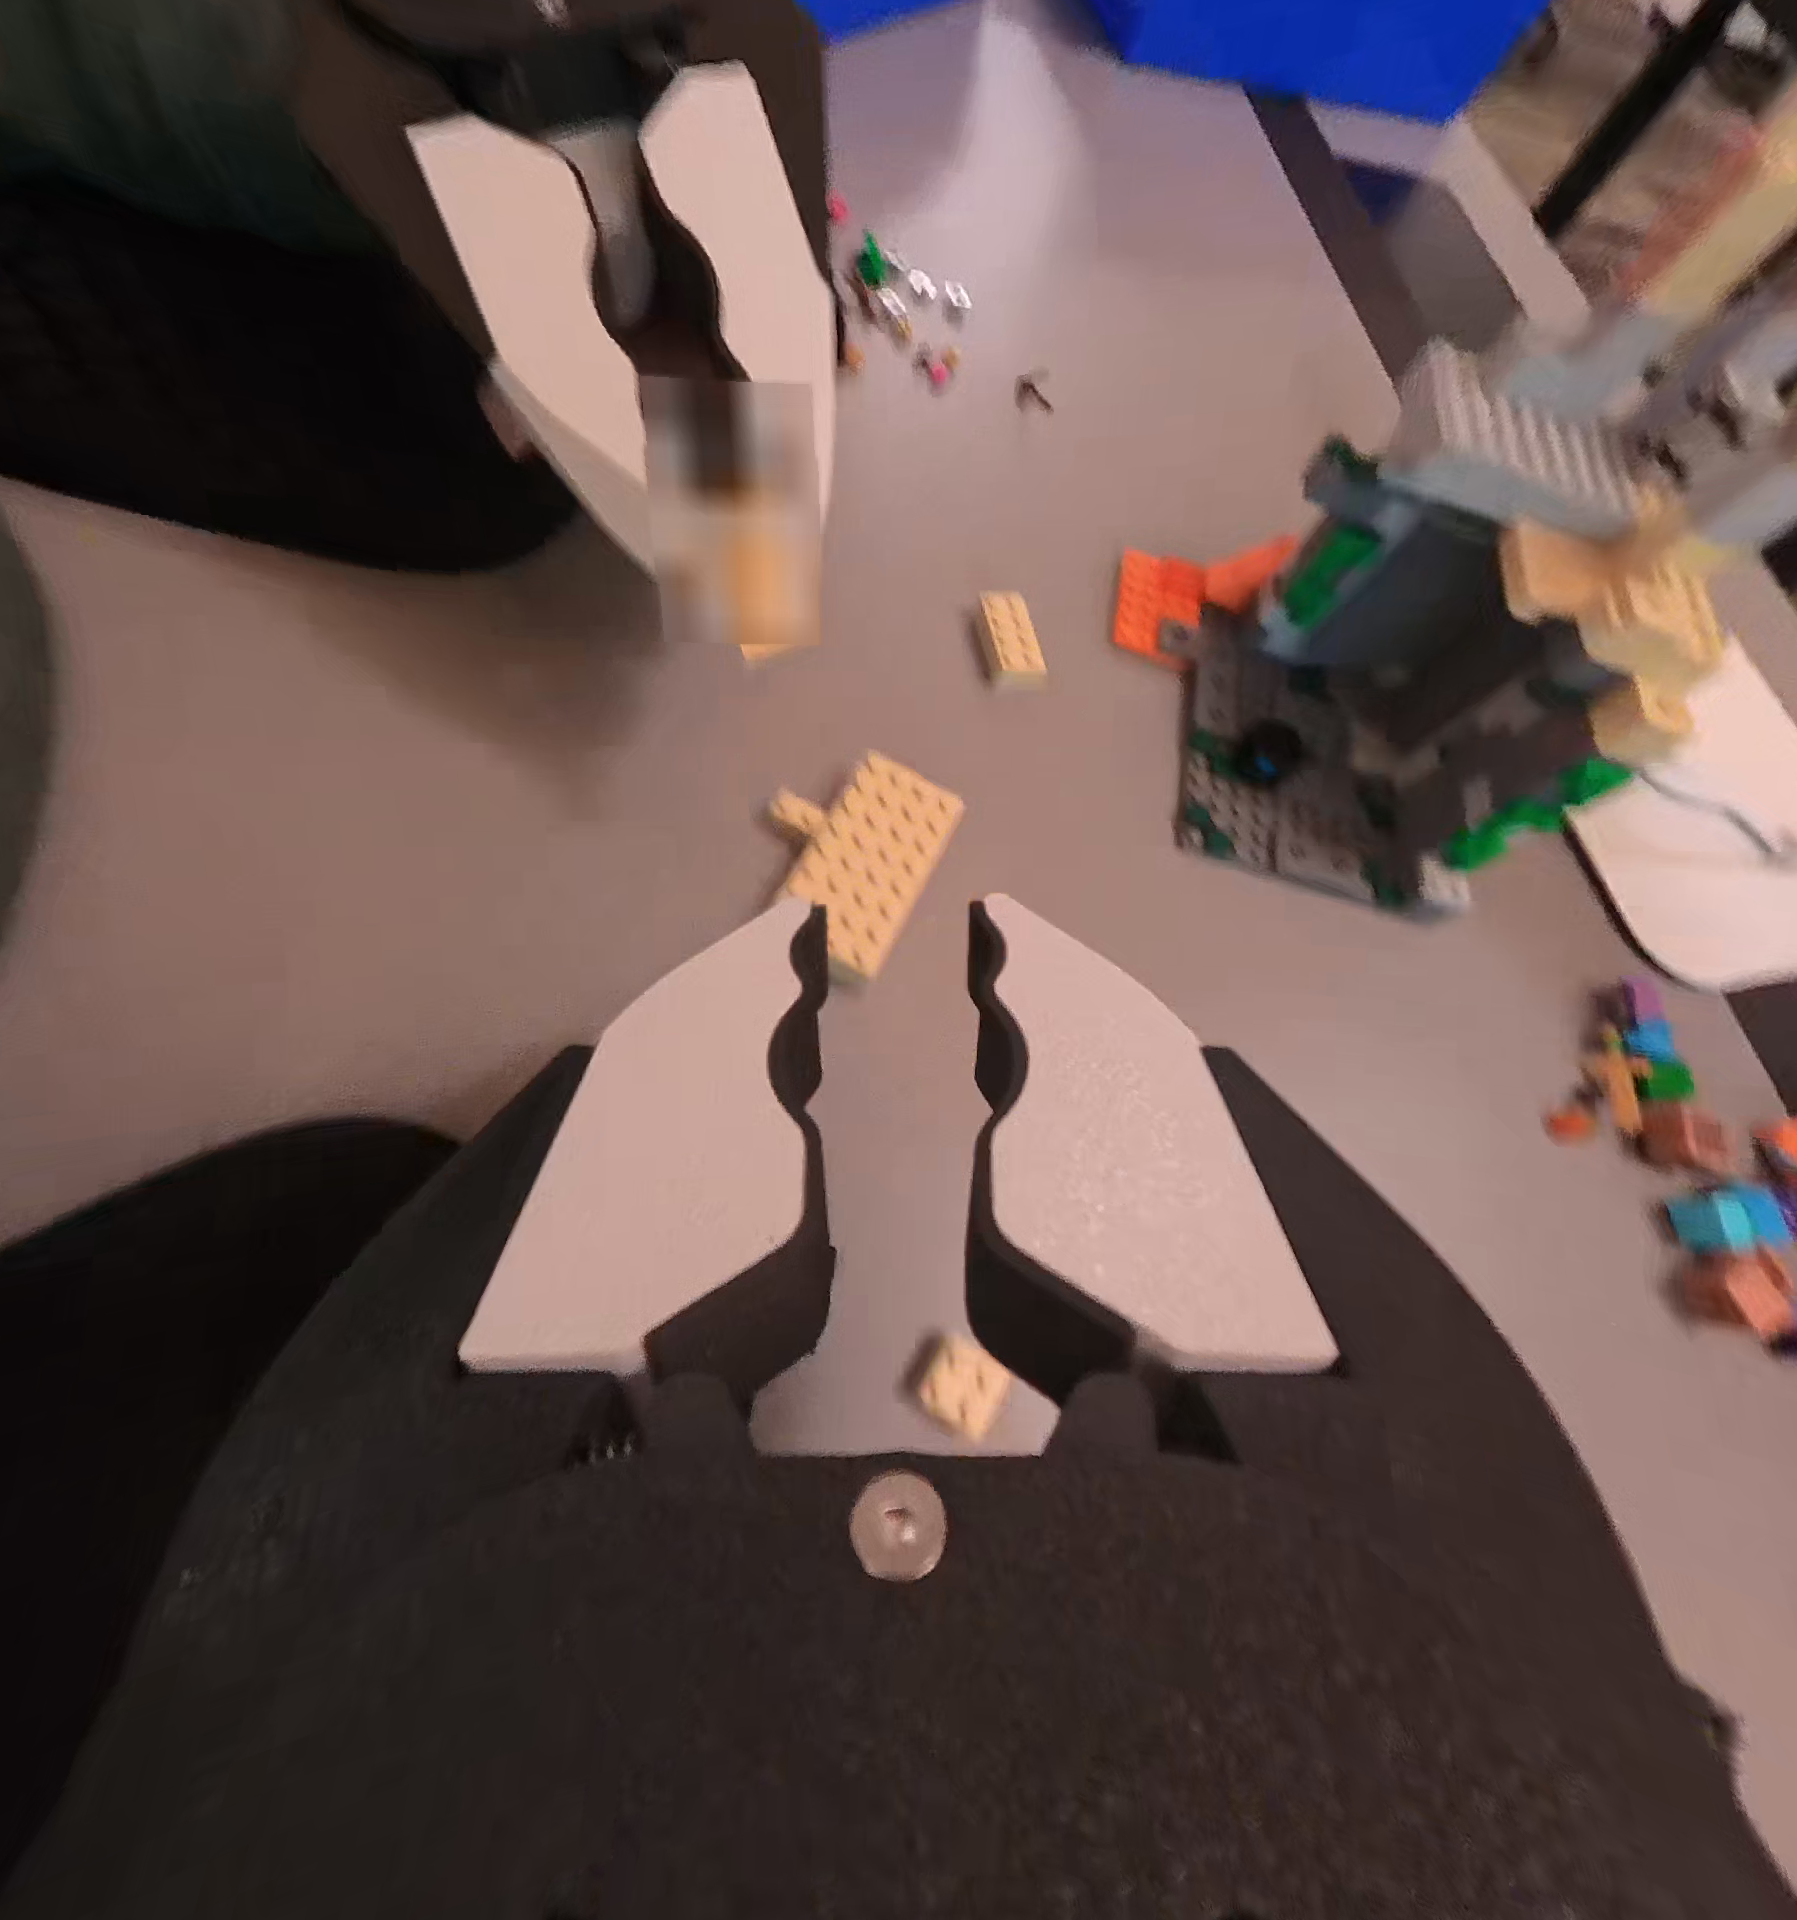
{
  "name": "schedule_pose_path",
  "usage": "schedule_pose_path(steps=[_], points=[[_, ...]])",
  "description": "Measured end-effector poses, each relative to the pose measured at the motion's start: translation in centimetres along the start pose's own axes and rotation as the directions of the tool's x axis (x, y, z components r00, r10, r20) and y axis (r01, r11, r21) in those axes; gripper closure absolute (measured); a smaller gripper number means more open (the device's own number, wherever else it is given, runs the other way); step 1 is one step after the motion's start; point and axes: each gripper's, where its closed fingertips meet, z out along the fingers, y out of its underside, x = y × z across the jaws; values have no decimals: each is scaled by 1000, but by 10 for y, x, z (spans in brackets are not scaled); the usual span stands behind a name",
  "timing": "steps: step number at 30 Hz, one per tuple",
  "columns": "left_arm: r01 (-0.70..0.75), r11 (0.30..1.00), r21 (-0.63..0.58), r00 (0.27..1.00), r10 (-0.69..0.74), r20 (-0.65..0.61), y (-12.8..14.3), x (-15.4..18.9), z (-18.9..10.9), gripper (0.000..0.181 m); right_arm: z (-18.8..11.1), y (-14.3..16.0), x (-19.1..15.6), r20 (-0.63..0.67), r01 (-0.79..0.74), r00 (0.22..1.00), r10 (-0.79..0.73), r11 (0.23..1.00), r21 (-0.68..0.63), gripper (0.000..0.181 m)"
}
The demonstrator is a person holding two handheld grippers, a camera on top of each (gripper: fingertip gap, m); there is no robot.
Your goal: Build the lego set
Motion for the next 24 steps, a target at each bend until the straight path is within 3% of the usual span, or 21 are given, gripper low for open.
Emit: schedule_pose_path(steps=[7, 12, 16, 18, 21, 24], points=[[43, 999, -5, 997, -43, 70, 6, -20, -7, 165, -39, 64, 15, -112, -214, 975, 194, 954, -210, 145], [39, 999, -10, 995, -38, 91, 7, -23, -8, 165, -40, 92, 1, -152, -310, 949, 276, 906, -289, 143], [39, 999, -12, 995, -37, 97, 7, -24, -8, 165, -32, 108, 8, -213, -396, 915, 342, 862, -317, 144], [37, 999, -11, 994, -35, 103, 7, -25, -9, 165, -27, 114, 12, -220, -416, 907, 360, 846, -334, 146], [35, 999, -7, 993, -34, 109, 6, -26, -12, 165, -22, 117, 15, -212, -405, 913, 349, 841, -359, 164], [42, 999, -8, 994, -41, 104, 6, -28, -14, 165, -11, 92, 4, -98, -307, 952, 291, 885, -350, 165]])
